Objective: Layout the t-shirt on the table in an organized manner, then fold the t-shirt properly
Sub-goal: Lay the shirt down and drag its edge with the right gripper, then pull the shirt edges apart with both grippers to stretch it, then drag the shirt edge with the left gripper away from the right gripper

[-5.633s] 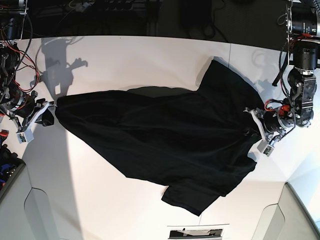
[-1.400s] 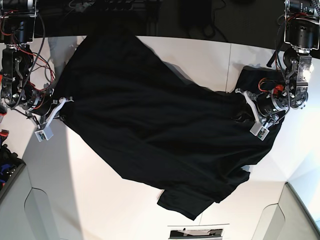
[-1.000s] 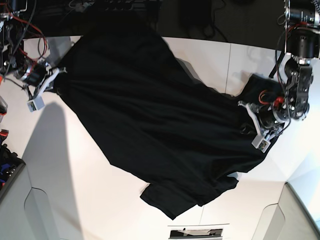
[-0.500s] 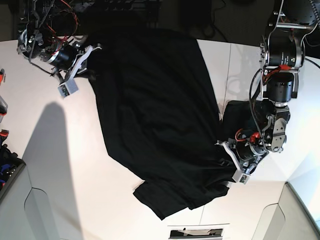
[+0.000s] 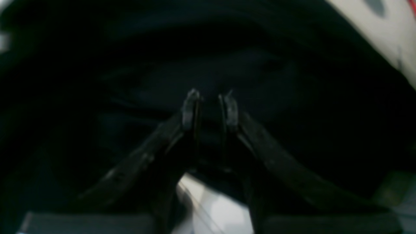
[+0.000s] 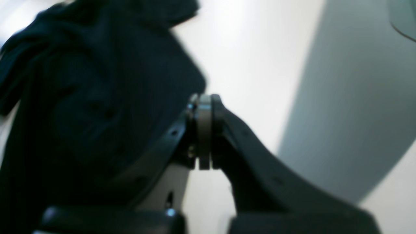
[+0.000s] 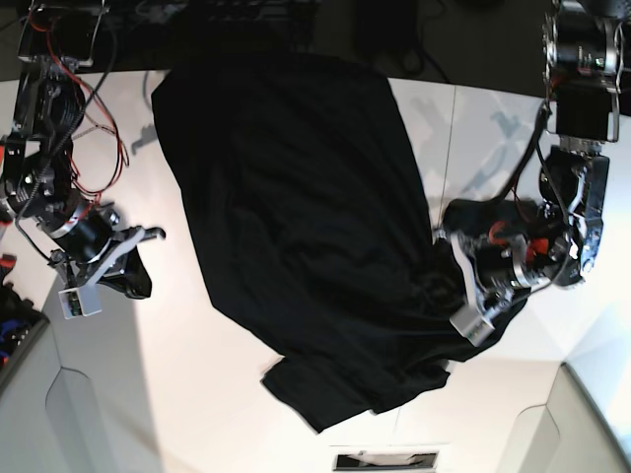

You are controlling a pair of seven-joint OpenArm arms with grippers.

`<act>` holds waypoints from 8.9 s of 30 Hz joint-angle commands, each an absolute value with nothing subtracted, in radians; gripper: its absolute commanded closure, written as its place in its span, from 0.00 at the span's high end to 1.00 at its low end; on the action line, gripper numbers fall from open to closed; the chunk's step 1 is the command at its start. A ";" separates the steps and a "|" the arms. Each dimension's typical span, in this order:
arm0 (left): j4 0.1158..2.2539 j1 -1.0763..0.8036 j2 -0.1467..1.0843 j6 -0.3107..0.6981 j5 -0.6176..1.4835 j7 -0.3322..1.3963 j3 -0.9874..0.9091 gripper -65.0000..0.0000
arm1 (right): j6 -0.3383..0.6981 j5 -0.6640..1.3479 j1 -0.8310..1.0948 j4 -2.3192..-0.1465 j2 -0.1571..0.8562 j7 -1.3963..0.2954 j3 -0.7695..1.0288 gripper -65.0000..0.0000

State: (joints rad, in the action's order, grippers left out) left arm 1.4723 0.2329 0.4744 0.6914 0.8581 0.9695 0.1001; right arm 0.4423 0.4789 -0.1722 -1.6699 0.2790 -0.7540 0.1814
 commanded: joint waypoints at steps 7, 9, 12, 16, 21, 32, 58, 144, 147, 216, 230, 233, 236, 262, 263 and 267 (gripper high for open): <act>1.619 0.014 0.455 0.698 0.805 0.877 0.194 0.17 | 0.419 0.373 -0.532 -1.329 0.208 -0.729 0.023 0.00; 1.619 -0.007 0.424 0.698 0.760 0.857 0.228 0.17 | 0.413 0.342 -0.612 -1.242 0.187 -0.729 -0.019 0.00; 1.619 -0.032 0.370 0.698 0.717 0.855 0.271 0.17 | 0.410 0.312 -0.701 -1.107 0.151 -0.720 -0.066 0.00; 1.616 -0.066 0.313 0.698 0.632 0.849 0.304 0.17 | 0.411 0.241 -0.760 -0.937 0.094 -0.724 -0.113 0.00; 1.616 -0.075 0.305 0.698 0.608 0.849 0.307 0.17 | 0.411 0.216 -0.752 -0.809 0.066 -0.709 -0.149 0.00; 1.616 -0.088 0.365 0.698 0.551 0.849 0.305 0.17 | 0.427 0.158 -0.751 -0.722 0.139 -0.658 -0.150 0.00; 1.536 0.155 0.544 0.688 0.461 0.834 0.293 0.17 | 0.513 0.523 -0.430 -0.948 0.523 -0.730 -0.094 0.00; 1.536 0.179 0.574 0.677 0.743 1.029 0.293 0.17 | 0.494 0.270 -0.505 -1.003 0.271 -0.514 0.102 0.00; 1.536 0.159 0.574 0.678 0.744 1.031 0.293 0.17 | 0.494 0.261 -0.526 -0.915 0.265 -0.507 0.102 0.00; 0.720 0.747 0.565 0.632 0.539 0.964 0.293 0.17 | 0.452 0.360 -0.506 -1.080 0.377 -0.594 0.104 0.00; 1.125 0.517 0.551 0.698 0.906 1.175 0.294 0.17 | 0.477 0.328 -0.493 -0.910 0.361 -0.488 0.104 0.00; 1.095 0.464 0.519 0.698 0.801 1.090 0.294 0.17 | 0.476 0.336 -0.495 -0.910 0.348 -0.486 0.104 0.00; 0.998 0.448 0.468 0.698 0.714 1.024 0.294 0.17 | 0.476 0.299 -0.488 -0.907 0.340 -0.487 0.104 0.00; 0.642 0.744 0.370 0.579 0.466 0.897 0.294 0.17 | 0.484 0.508 -0.265 -1.084 0.437 -0.702 0.105 0.00; 0.642 0.749 0.363 0.579 0.457 0.893 0.294 0.17 | 0.484 0.517 -0.240 -1.114 0.437 -0.712 0.105 0.00; 0.642 0.759 0.329 0.567 0.413 0.886 0.294 0.17 | 0.483 0.547 -0.140 -1.239 0.435 -0.736 0.105 0.00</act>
